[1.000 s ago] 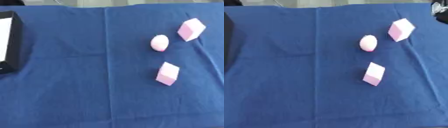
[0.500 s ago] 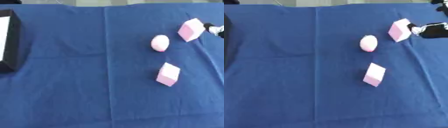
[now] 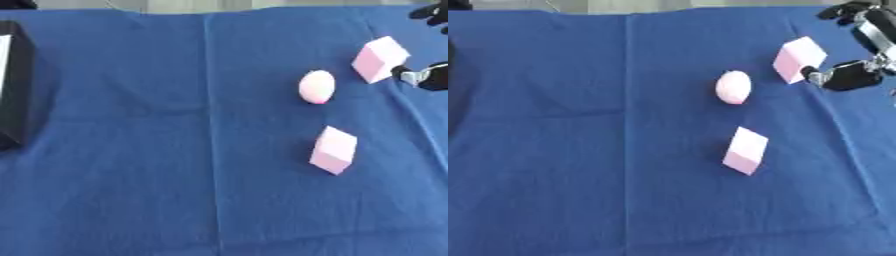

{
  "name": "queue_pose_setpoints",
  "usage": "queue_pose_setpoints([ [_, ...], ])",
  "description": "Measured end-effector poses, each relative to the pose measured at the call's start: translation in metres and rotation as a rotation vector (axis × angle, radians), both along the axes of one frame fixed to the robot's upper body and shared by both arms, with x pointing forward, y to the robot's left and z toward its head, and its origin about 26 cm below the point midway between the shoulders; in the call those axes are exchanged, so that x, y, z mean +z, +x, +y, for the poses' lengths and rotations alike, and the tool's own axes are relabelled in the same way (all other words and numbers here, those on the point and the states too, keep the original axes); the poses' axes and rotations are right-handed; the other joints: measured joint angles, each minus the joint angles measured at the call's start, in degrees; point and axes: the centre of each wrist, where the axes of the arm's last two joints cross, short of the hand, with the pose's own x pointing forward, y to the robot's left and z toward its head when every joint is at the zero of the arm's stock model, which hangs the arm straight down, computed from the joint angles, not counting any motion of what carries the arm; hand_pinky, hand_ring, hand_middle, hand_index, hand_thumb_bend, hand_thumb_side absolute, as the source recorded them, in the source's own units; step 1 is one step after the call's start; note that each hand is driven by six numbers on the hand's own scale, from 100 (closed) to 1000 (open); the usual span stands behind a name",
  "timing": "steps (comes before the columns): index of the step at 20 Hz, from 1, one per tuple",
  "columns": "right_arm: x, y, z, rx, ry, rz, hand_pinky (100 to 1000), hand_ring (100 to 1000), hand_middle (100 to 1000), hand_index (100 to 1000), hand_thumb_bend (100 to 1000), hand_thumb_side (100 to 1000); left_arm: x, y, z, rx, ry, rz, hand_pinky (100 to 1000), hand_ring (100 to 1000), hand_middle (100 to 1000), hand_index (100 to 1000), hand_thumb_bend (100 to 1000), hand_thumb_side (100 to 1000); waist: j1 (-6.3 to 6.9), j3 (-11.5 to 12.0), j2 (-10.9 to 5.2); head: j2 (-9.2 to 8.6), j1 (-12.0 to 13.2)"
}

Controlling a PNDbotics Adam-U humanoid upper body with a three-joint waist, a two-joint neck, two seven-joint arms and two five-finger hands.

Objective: Pick up the objects with one hand, pass them to the other hand, and then place them into the box on the other side of the table.

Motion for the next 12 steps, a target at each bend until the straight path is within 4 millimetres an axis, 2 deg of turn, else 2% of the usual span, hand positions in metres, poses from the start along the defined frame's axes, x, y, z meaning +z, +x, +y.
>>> queue_pose_setpoints([
  [5,-0.0045,0.0016,-0.0028,-0.03,-0.018,0.014,851,878,857,884,433,100,0.0038,-0.0002,-0.0014,-0.006,0.001,-0.013,924,794,810,812,179,886,-0.52,1.0,0.72,-0.85,-0.9],
  [12,-0.0082,0.0036,-0.0068,-0.085,-0.063,0.029,865,885,871,897,506,219,0.0048,0.0,-0.0032,-0.013,0.009,-0.013,925,794,810,811,178,888,-0.94,1.8,1.36,-1.8,-1.4],
])
